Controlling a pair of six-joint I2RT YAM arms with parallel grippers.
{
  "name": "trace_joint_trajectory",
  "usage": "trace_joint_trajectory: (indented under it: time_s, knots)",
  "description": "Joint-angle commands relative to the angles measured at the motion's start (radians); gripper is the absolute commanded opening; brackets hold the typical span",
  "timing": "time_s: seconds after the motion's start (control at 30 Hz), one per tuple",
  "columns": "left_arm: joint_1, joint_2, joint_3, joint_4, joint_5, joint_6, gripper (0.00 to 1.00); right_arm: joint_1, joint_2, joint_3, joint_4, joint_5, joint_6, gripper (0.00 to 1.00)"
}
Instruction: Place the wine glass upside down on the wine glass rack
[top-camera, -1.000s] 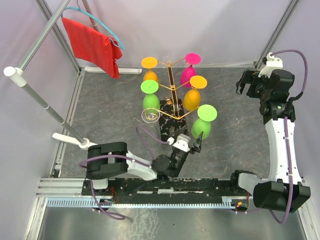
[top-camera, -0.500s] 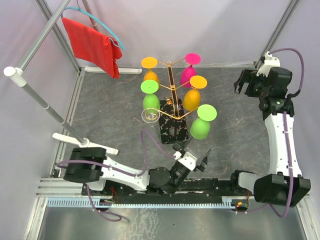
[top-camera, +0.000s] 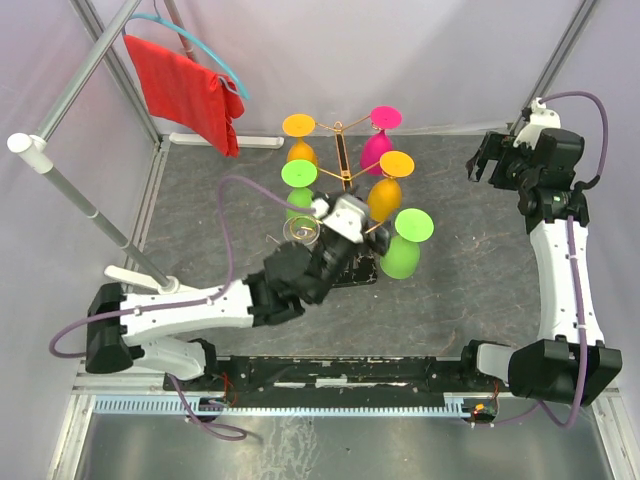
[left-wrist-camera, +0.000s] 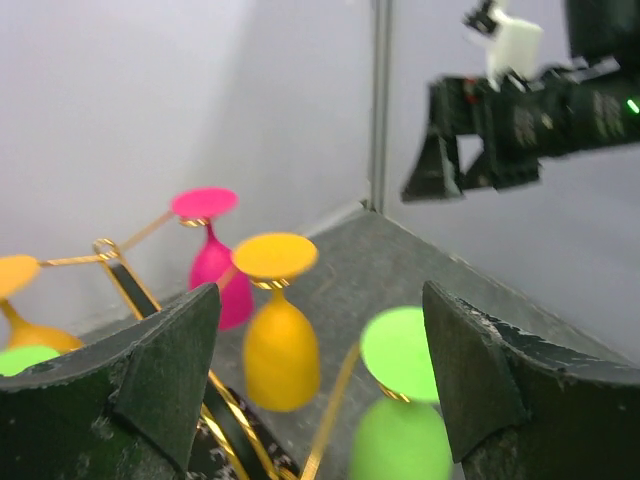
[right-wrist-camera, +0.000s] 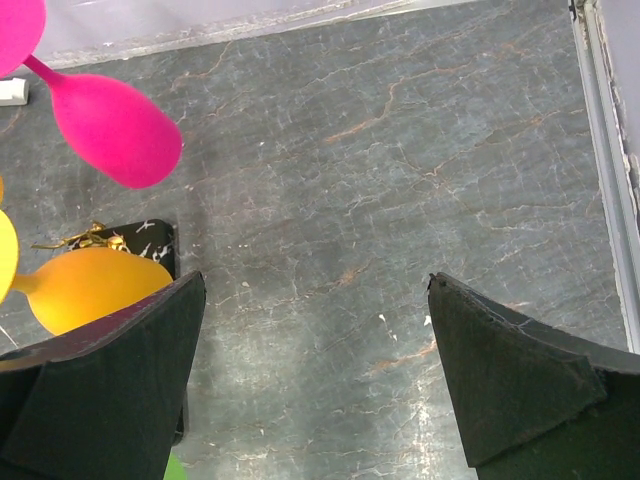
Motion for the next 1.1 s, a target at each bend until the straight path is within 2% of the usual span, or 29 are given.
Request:
trace_joint_trajectory:
  time_s: [0.0, 0.1, 0.27, 0.43, 0.57, 0.67, 0.83, 1.07]
  knots:
    - [0.123, -0.068, 0.143, -0.226, 0.16, -0.074, 0.88, -0.005, -0.004, 0.063, 0.01, -0.024, 0.008, 1.0]
    - [0.232, -0.09, 0.204, -0.327, 0.22, -0.116, 0.9, -0.004, 0.001, 0.063, 0.011, -0.035, 0.009, 1.0]
    - [0.473, -0.134, 0.241, -0.475, 0.405, -0.223, 0.91, -0.005, 0.0, 0.05, 0.028, -0.052, -0.007, 1.0]
    - [0.708, -0.145, 0.246, -0.542, 0.522, -0.277, 0.92, -0.004, -0.013, 0.03, 0.057, -0.053, -0.019, 1.0]
    - [0.817, -0.154, 0.232, -0.556, 0.574, -0.303, 0.92, -0.005, -0.045, -0.02, 0.124, 0.0, 0.017, 1.0]
    - [0.856, -0.151, 0.235, -0.58, 0.568, -0.297, 0.92, -0.005, -0.035, 0.002, 0.092, 0.029, 0.018, 1.0]
    - [0.863, -0.143, 0.244, -0.603, 0.545, -0.275, 0.92, -0.004, 0.077, 0.178, -0.082, 0.141, 0.082, 1.0]
    - [0.868, -0.148, 0.238, -0.608, 0.528, -0.261, 0.92, -0.003, 0.058, 0.168, -0.051, 0.246, 0.099, 1.0]
